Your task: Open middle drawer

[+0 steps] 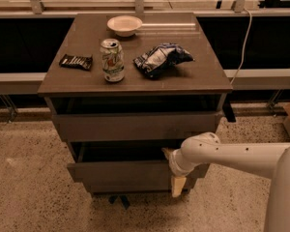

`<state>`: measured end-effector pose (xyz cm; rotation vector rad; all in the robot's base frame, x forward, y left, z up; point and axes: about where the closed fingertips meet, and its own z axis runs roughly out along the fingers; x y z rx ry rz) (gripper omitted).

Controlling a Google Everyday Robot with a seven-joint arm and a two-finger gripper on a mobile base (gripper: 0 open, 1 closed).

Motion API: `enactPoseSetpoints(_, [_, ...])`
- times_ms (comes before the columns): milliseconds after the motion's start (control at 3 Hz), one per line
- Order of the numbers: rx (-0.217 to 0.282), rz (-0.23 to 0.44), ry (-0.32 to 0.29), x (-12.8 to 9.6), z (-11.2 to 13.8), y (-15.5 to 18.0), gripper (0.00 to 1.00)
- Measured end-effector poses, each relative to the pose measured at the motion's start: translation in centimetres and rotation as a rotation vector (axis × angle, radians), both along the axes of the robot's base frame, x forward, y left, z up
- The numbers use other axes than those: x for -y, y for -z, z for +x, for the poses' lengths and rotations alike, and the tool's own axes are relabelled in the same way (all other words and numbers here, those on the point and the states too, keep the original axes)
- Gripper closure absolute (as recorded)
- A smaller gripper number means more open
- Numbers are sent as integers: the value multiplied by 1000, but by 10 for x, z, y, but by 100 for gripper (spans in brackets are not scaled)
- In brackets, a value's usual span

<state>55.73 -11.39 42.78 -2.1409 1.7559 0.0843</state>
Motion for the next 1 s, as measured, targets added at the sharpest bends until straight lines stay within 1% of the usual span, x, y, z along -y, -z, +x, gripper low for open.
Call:
enactPoseSetpoints(333, [-20, 1, 16, 5, 2, -1, 18])
enactPoseSetpoints(1000, [-100, 11, 51, 20, 1, 28, 65])
